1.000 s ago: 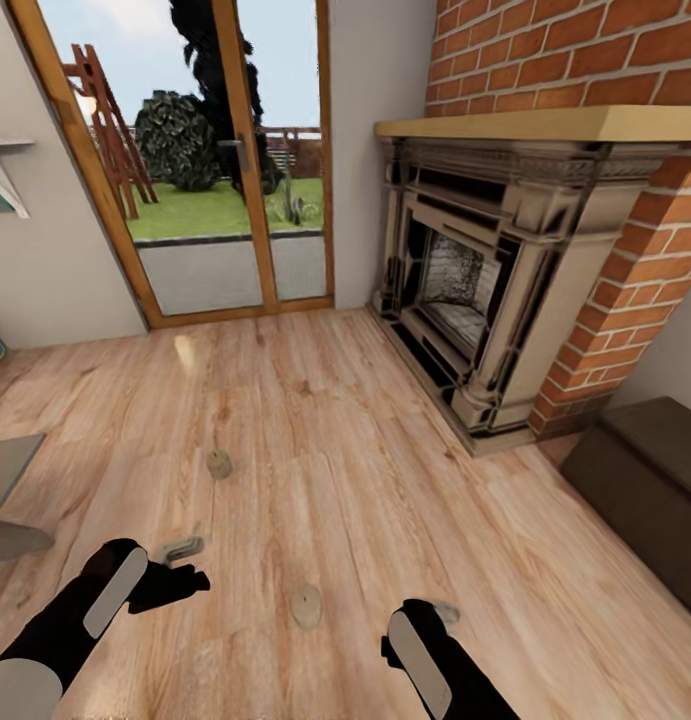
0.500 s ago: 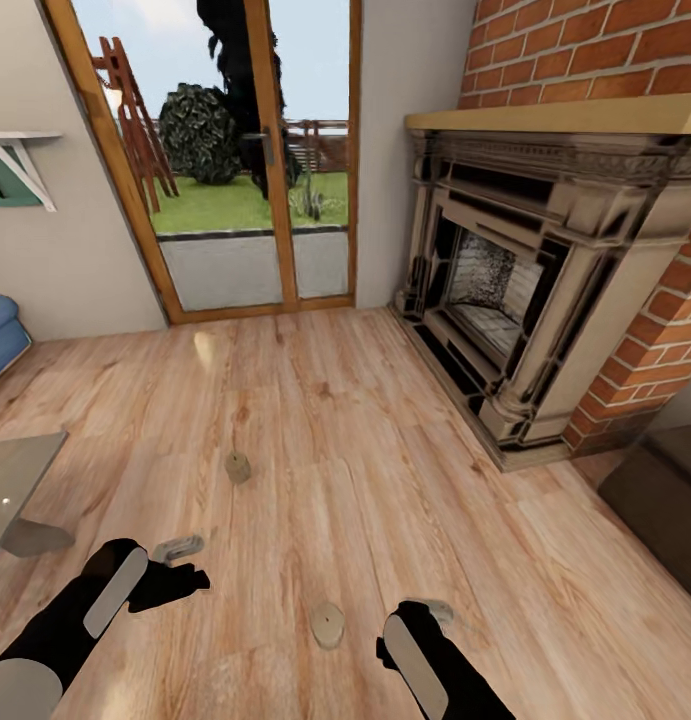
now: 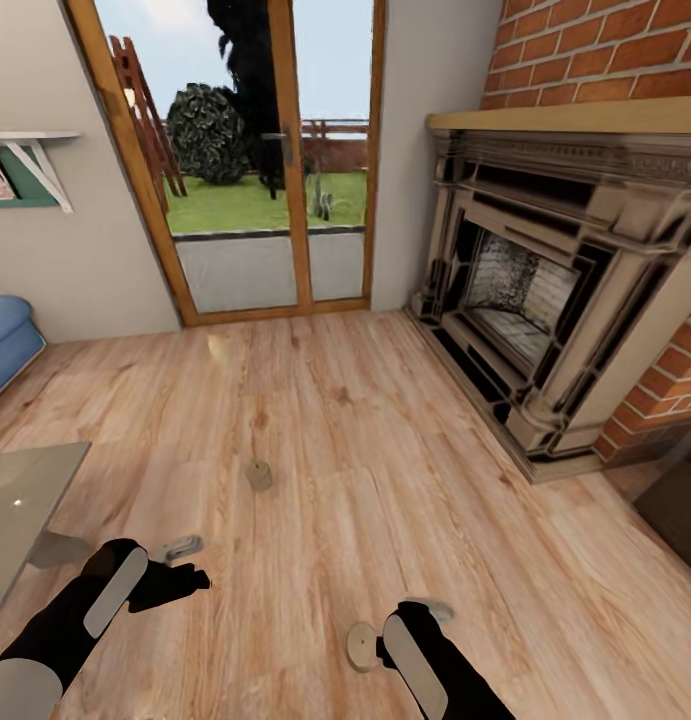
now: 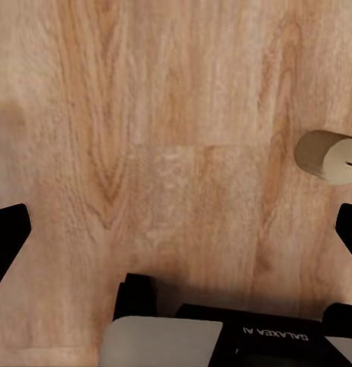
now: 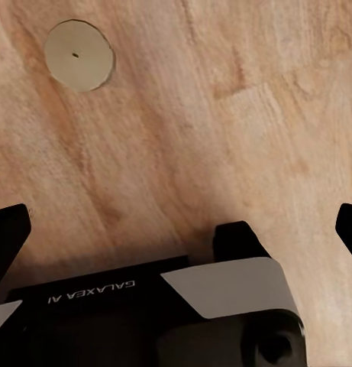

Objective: Place each of the two pumpkins and all three candles from the living room inside a cabinet in the living room (use any cabinet), then make sure every cabinet is closed, and position the cauldron so it is next to a table in the living room.

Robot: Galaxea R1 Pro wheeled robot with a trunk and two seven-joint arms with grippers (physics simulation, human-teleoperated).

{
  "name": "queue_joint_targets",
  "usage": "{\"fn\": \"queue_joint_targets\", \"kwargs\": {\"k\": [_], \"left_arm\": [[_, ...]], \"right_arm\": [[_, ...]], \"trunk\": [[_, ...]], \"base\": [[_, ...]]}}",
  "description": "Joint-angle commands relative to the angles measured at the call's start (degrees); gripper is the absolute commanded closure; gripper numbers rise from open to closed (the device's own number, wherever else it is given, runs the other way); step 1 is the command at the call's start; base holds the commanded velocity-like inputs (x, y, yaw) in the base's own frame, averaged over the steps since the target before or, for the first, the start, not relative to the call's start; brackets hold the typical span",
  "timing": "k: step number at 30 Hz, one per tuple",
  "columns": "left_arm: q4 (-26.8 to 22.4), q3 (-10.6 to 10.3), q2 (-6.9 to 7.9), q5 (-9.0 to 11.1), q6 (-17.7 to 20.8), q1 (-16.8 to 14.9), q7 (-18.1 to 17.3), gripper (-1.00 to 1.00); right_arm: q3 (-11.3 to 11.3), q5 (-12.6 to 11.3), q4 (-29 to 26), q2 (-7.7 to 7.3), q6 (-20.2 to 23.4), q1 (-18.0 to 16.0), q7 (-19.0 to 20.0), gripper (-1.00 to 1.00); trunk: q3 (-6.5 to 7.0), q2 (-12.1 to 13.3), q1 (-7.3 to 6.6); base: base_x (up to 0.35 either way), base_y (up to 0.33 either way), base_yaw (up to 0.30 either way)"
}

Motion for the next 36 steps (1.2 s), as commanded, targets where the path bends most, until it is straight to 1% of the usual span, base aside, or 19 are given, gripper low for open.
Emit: {"fn": "queue_joint_targets", "kwargs": {"k": [1,15,20,24,28,36], "left_arm": [[0.0,0.0,0.00,0.0,0.0,0.0,0.0,-1.00],[0.0,-0.1,0.00,0.0,0.0,0.0,0.1,-1.00],[0.0,-0.1,-0.01,0.0,0.0,0.0,0.1,-1.00],[0.0,-0.1,-0.04,0.1,0.0,0.0,0.1,-1.00],[0.0,-0.1,-0.01,0.1,0.0,0.0,0.0,-1.00],[0.0,-0.1,-0.08,0.1,0.0,0.0,0.0,-1.00]], "right_arm": [[0.0,0.0,0.0,0.00,0.0,0.0,-0.1,-1.00],[0.4,0.0,0.0,0.00,0.0,0.0,-0.6,-1.00],[0.4,0.0,0.0,0.00,0.0,0.0,-0.6,-1.00],[1.3,0.1,0.0,0.00,-0.1,0.0,-0.3,-1.00],[1.6,0.1,0.0,0.00,-0.1,0.0,-0.1,-1.00],[1.6,0.1,0.0,0.00,0.0,0.0,0.1,-1.00]], "trunk": [[0.00,0.0,0.00],[0.00,0.0,0.00],[0.02,0.0,0.00],[0.22,0.0,0.00],[0.28,0.0,0.00],[0.29,0.0,0.00]], "base": [[0.037,0.064,0.219],[0.009,0.009,0.282],[0.193,0.000,0.291],[0.147,0.025,0.224],[0.192,0.063,0.083],[0.010,-0.032,0.004]]}}
